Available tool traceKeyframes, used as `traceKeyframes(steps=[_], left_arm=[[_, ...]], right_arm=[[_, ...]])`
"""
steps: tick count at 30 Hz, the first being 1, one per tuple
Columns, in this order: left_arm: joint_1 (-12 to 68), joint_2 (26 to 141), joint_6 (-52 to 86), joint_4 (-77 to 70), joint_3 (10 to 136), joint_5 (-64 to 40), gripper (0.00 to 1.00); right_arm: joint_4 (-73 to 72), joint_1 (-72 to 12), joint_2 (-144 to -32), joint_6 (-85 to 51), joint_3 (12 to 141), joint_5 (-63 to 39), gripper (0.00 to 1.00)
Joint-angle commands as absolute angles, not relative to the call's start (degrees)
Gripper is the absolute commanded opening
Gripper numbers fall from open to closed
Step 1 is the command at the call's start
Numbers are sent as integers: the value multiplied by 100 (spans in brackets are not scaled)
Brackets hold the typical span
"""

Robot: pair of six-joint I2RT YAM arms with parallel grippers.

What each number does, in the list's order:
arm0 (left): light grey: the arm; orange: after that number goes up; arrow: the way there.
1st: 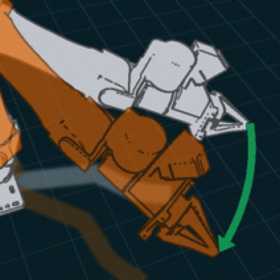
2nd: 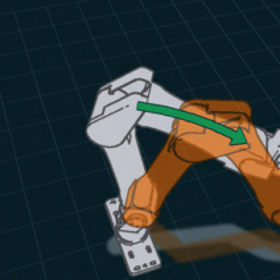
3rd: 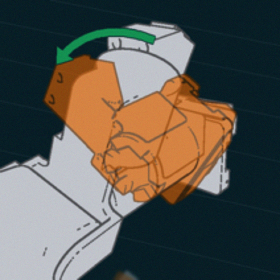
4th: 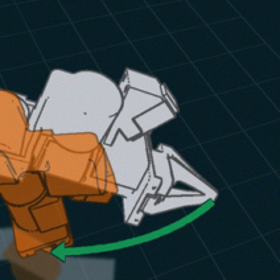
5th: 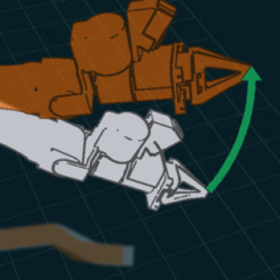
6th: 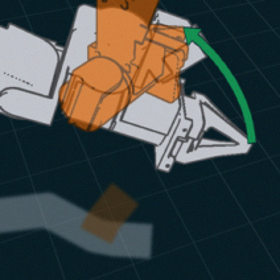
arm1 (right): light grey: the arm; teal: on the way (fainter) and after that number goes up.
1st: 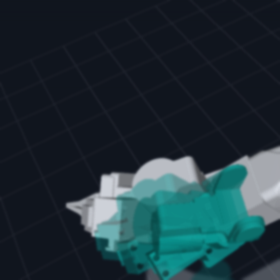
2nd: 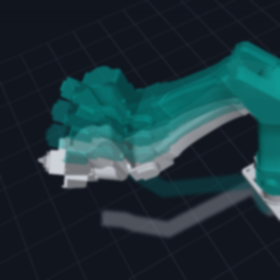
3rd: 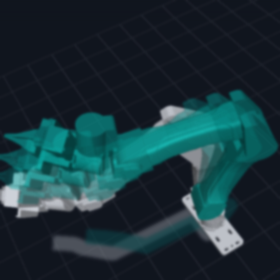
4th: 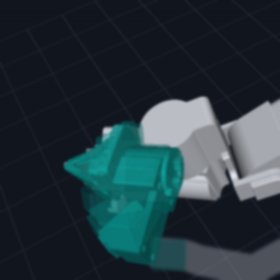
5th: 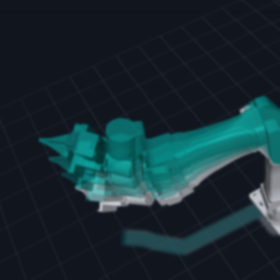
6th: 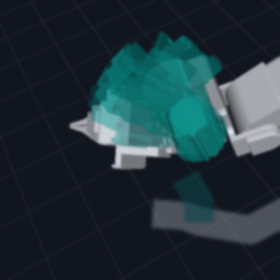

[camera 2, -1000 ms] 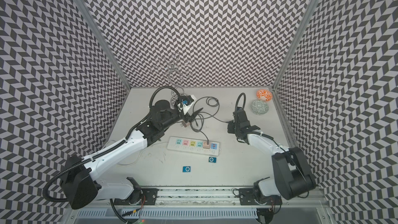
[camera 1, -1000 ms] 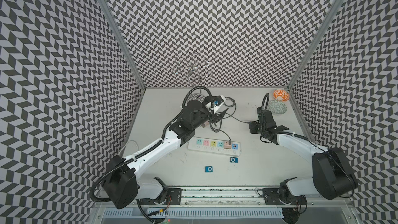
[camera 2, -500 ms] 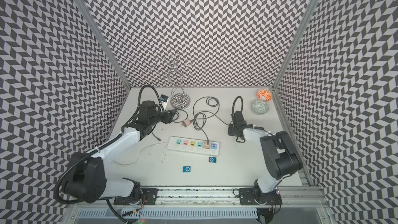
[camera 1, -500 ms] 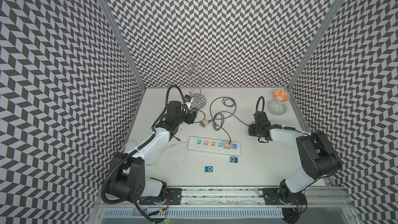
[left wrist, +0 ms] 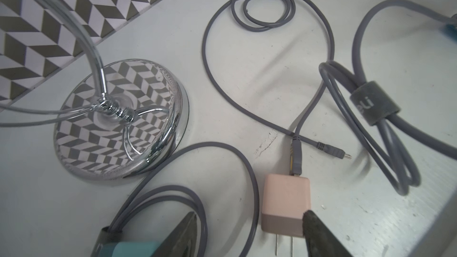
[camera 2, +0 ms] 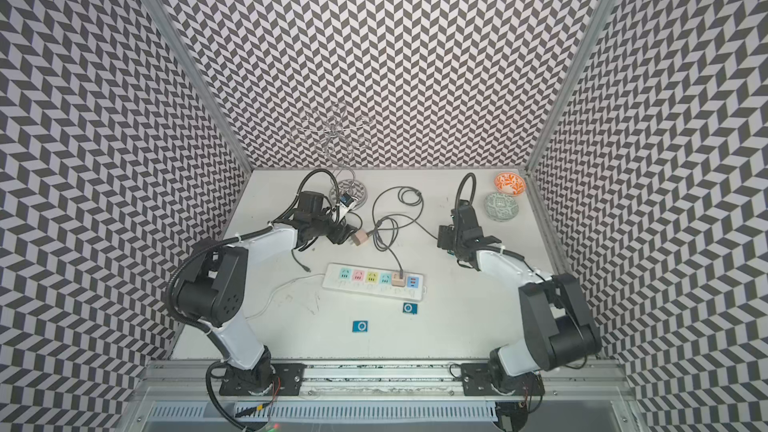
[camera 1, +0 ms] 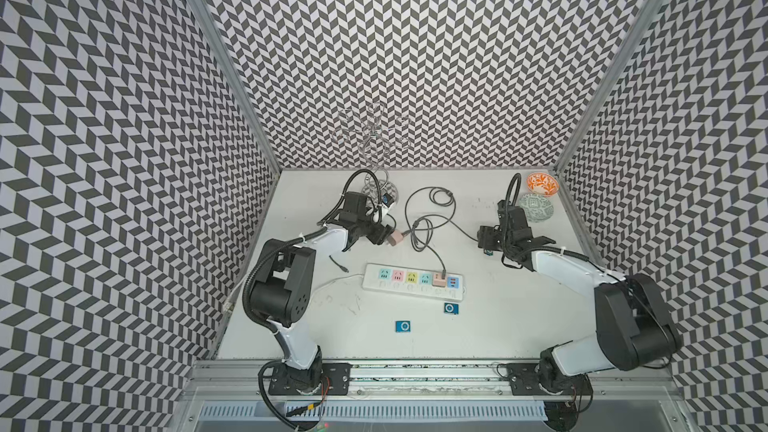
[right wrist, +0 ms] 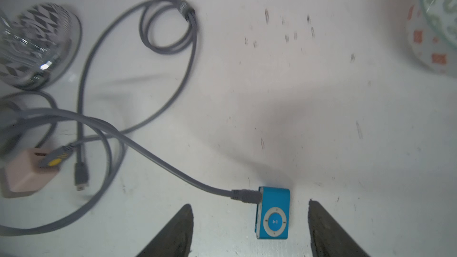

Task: Charge mp3
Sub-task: Place the MP3 player at the center of the board, then pick up the plug from the center of the board.

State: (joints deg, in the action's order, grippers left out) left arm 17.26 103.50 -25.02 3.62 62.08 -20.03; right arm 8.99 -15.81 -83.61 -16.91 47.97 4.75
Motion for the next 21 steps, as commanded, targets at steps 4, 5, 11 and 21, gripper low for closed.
traceKeyframes(steps=[4,5,11,21], left_arm=[[1826,10962,-2961,641,6756,-2398,66],[1844,11022,-2985,645,6767,-2324,65],[2126,11204,-3260,789,6727,-1881,64],[2179,11022,-3112,694,6355,-1505,63]], right_arm=[[1021,-1548,-8256,-1461,5386,668,74],[1053,-1547,-8305,-1431,5457,644,74],[997,-1547,-8445,-1400,5572,533,74],[880,-1548,-8438,-1446,5472,296,75]])
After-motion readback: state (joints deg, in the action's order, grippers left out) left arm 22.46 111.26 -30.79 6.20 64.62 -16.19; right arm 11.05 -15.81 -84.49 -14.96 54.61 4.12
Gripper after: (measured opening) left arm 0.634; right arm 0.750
